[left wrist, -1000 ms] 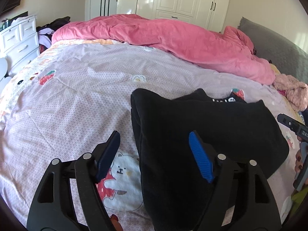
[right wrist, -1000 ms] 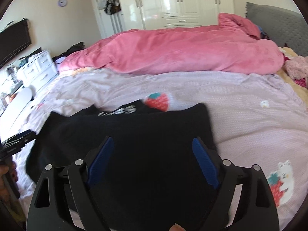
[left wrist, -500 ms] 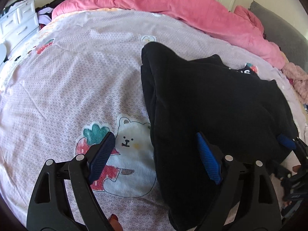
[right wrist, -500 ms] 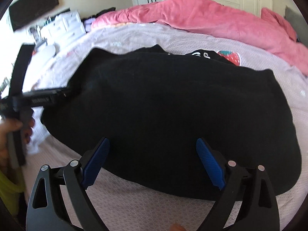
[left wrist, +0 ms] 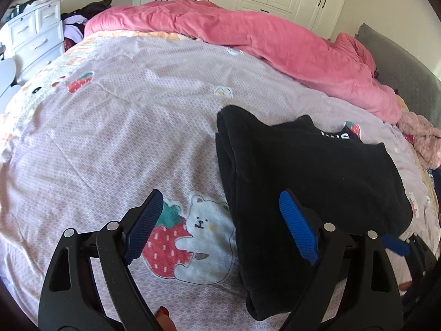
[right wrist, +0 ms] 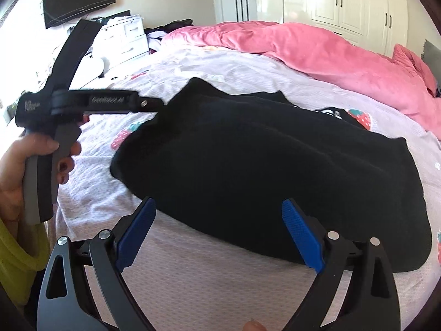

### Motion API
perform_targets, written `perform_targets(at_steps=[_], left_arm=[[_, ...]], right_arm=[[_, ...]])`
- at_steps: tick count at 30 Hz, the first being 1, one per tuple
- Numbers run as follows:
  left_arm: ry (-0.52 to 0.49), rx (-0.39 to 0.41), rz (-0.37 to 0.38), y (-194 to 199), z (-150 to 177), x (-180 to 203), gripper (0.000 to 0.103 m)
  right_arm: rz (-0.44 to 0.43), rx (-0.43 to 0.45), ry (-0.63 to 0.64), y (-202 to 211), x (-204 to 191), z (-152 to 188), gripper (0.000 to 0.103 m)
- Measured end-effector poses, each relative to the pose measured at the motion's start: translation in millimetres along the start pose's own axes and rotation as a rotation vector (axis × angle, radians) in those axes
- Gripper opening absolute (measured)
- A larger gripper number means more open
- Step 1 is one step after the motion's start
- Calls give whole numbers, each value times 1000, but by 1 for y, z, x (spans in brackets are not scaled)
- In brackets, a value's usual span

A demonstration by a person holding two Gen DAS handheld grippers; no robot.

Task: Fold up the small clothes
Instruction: 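Lower the right tool onto the end of the folded black shirt, then close both tools on the end of the folded black shirt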

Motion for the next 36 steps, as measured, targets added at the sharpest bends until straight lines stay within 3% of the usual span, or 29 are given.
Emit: perform_targets(at_steps=[8, 18, 24, 31, 34, 36], left_arm=[[3, 45, -46, 12, -10, -11, 93], [26, 48, -50, 14, -16, -23, 93], [68, 51, -49, 9, -22, -32, 94], [109, 42, -27, -6, -28, -33, 93], [124, 56, 1, -9, -33, -28, 94], [130, 55, 14, -12, -33, -25, 94]], right_arm=[[66, 1, 121, -15, -35, -6, 92], [108, -43, 232, -43, -66, -4, 92], [145, -72, 252, -63, -66, -1, 94], [205, -43, 273, -75, -59, -13, 94], [228, -12, 279, -73, -56, -19, 82], [215, 13, 257, -68, -51, -23, 60]])
Point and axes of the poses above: each gripper's, at about its wrist camera, not at the fingertips, and y roughly against the way its jaws point, x to its right, z to its underside, the point moved 9 cm from there along -y, roughly the way its jaws point, and after that the axes turned 2 degrees about z, right-handed, at the moved point
